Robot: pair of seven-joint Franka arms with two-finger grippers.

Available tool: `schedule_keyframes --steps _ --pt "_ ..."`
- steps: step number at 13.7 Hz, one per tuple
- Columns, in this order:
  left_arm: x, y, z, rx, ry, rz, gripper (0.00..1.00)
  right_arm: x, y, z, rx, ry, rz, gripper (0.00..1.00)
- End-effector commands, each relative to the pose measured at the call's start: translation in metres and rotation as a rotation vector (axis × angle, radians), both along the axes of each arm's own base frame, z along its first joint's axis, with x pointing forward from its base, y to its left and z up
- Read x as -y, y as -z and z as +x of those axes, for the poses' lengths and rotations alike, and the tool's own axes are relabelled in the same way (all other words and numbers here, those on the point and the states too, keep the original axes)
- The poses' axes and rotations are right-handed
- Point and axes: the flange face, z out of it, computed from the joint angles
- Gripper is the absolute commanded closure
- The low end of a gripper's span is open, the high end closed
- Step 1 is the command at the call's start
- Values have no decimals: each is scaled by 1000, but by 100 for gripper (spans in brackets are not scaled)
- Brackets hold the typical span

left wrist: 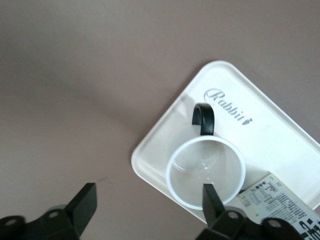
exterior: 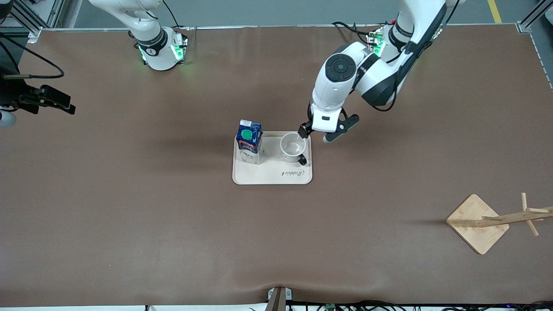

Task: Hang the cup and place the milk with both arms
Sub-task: 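Reach the left gripper down to the white mug's black handle, then grasp the mug rim with the left gripper while the right gripper approaches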

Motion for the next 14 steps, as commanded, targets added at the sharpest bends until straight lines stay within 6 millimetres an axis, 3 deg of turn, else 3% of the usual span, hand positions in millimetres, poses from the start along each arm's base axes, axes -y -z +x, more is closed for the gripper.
schedule_keyframes --steps 1,4,7,9,11,13,14 --pt "18 25 -1 -2 -39 -44 22 2 -5 3 5 5 16 0" --pt "23 49 4 -21 -23 -42 29 -1 -5 3 4 -6 4 0" --pt "28 66 14 -49 -48 -54 44 4 0 5 -3 0 6 0" --pt "30 74 14 -40 -50 -34 55 -1 37 24 -69 -13 6 0" --pt "27 72 21 -36 -71 -38 89 1 38 29 -65 -12 3 0" --pt "24 81 27 -45 -76 -34 100 4 75 46 -126 -12 1 0" --pt "22 81 32 -34 -68 -27 100 8 84 50 -135 -6 1 0"
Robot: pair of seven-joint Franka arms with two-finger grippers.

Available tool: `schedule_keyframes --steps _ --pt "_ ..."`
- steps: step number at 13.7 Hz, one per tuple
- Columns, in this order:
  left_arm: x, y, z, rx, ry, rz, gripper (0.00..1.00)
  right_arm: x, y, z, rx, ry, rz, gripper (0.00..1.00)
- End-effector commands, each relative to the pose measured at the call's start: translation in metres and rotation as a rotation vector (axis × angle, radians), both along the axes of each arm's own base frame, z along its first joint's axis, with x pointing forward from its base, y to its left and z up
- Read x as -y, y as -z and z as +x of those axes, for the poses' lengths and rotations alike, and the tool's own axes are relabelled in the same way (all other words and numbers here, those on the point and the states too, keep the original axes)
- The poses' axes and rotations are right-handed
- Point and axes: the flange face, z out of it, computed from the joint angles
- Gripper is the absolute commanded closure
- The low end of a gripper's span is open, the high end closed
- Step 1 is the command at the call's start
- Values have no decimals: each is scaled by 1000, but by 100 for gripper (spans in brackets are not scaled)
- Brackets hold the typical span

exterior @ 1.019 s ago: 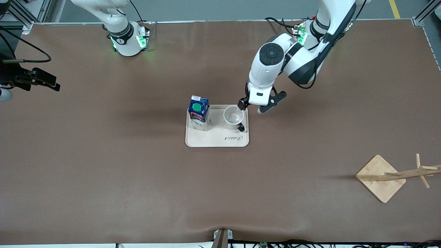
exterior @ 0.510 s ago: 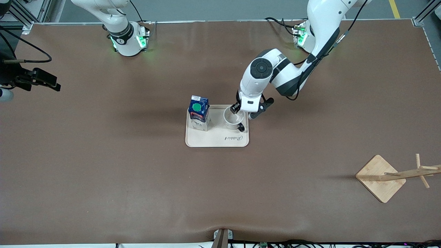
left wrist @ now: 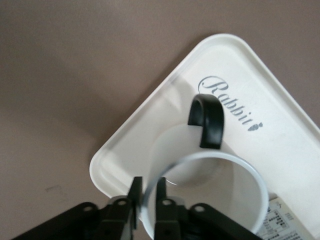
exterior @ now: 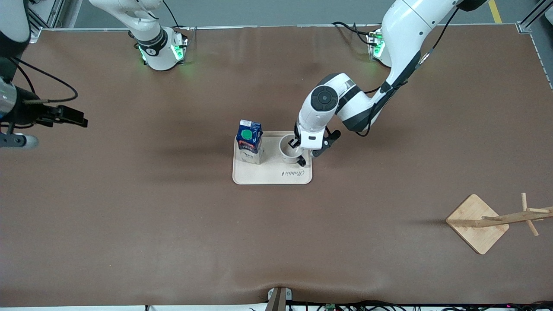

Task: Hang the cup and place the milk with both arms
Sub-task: 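Grasp the mug rim with the left gripper while the right gripper approaches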

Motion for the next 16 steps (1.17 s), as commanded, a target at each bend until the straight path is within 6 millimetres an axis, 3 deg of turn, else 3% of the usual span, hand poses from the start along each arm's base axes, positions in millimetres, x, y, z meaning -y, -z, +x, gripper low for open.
schedule_keyframes --steps 1,3,5,7,9,11,13,15,16 --pt "-4 -2 16 36 2 16 100 6 45 23 -78 -4 2 0" --pt "-11 -24 35 87 -2 25 100 -11 58 22 -117 -4 38 0" --pt "-31 -71 67 135 -38 61 100 -53 68 14 -176 80 101 0" --pt "-38 -113 88 146 -62 96 100 -119 64 7 -187 181 67 0" --pt "-51 -150 94 153 10 141 100 -182 64 0 -149 232 33 0" --pt "-95 -182 107 168 105 188 100 -248 67 -13 -105 231 20 0" --pt "-134 -206 118 178 213 213 100 -289 91 -22 -86 227 15 0" --pt "-165 -228 125 179 309 229 100 -342 103 -45 -45 246 12 0" --pt "-179 -239 126 181 366 241 100 -355 118 -47 -49 301 -12 0"
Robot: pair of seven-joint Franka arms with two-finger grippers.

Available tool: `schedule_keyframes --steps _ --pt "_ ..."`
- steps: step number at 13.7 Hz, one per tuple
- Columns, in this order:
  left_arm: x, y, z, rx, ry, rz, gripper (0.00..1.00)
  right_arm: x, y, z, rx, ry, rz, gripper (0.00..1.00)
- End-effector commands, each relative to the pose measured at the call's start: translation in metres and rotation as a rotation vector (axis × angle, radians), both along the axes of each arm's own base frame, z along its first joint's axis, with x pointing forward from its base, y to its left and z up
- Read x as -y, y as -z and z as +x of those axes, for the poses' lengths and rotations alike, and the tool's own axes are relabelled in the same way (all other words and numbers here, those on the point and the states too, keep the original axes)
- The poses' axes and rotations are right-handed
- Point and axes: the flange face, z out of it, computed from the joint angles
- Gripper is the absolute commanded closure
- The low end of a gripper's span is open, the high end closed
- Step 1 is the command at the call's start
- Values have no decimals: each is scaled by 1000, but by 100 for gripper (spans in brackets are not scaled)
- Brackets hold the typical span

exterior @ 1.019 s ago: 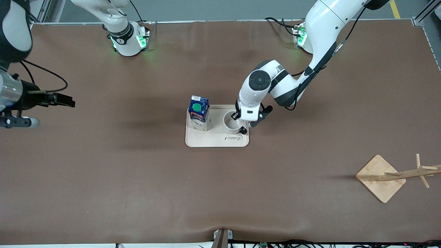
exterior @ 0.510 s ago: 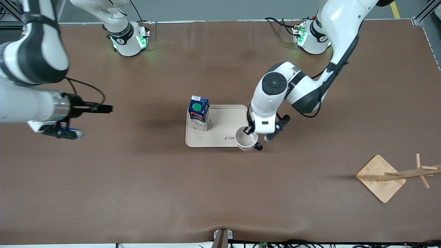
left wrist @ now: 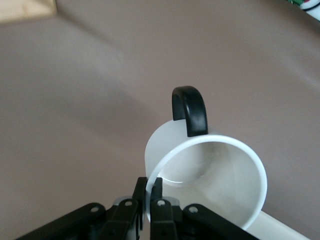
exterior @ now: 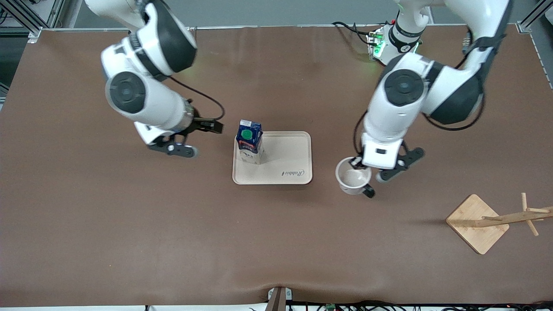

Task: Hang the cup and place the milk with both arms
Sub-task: 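Carry the mug toward the stand while the right gripper grasps the milk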

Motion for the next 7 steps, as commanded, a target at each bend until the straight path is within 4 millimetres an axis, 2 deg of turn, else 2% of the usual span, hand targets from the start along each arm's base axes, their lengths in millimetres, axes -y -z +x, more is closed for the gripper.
schedule_keyframes --steps 1,3,4,6,7 --pt "-39 -35 -1 -1 135 48 100 -37 31 -14 -8 60 -33 0" --pt "-69 -62 2 0 228 18 100 -46 38 -15 1 51 -29 0" --pt "-96 -73 10 8 246 8 100 -49 38 -14 12 51 -21 0" --pt "-146 -80 23 6 345 23 100 -65 62 -20 0 29 -33 0" --pt "-168 -83 27 5 397 33 100 -72 67 -23 0 21 -34 0"
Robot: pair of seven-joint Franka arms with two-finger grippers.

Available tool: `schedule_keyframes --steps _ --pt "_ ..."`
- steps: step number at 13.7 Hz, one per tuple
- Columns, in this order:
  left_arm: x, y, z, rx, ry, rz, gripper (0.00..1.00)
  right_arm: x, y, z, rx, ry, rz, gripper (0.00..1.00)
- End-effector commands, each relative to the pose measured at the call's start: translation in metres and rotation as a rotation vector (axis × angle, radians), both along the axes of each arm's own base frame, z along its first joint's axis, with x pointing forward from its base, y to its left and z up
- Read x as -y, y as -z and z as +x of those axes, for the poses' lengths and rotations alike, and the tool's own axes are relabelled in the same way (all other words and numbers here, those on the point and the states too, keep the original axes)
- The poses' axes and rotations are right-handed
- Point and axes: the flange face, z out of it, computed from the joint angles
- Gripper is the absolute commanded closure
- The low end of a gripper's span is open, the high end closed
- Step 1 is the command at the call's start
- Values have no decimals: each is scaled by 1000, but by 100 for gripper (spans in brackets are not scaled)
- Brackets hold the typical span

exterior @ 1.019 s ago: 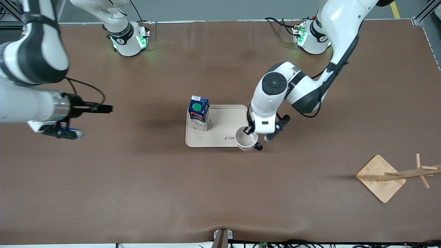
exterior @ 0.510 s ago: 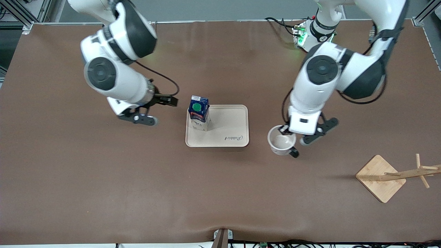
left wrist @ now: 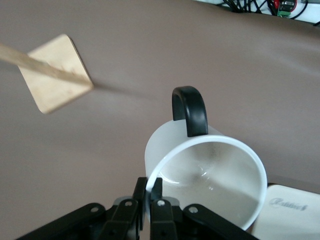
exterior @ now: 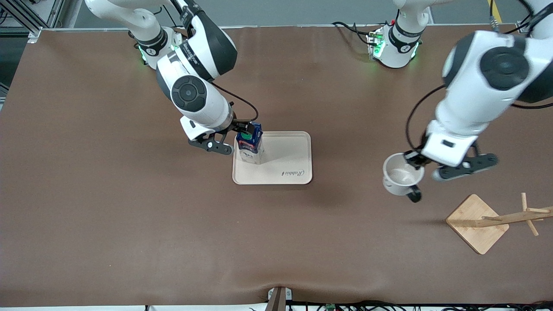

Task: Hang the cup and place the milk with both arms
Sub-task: 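Carry the mug toward the stand while the right gripper grasps the milk, then lift the milk carton off the tray with the right gripper and carry it away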

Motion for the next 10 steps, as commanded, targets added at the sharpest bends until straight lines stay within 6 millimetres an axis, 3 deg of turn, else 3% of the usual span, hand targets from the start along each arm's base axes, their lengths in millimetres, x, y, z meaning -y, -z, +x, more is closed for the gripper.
schedule_keyframes --steps 1,3,5,7,9,10 --pt "-59 -10 8 -16 112 13 100 -20 20 -4 8 -6 -2 0" --pt "-109 -11 12 -24 148 27 100 -22 22 -4 15 -2 1 0" --pt "-145 -18 13 -10 108 24 100 -23 26 -3 13 -1 0 0" --pt "-154 -28 15 15 35 -88 100 -33 37 -8 15 -14 -1 0" --pt "-187 -21 20 20 4 -106 100 -46 53 -15 14 -33 -8 0" --pt "-194 -17 25 23 14 -112 100 -47 54 -14 17 -35 -7 0"
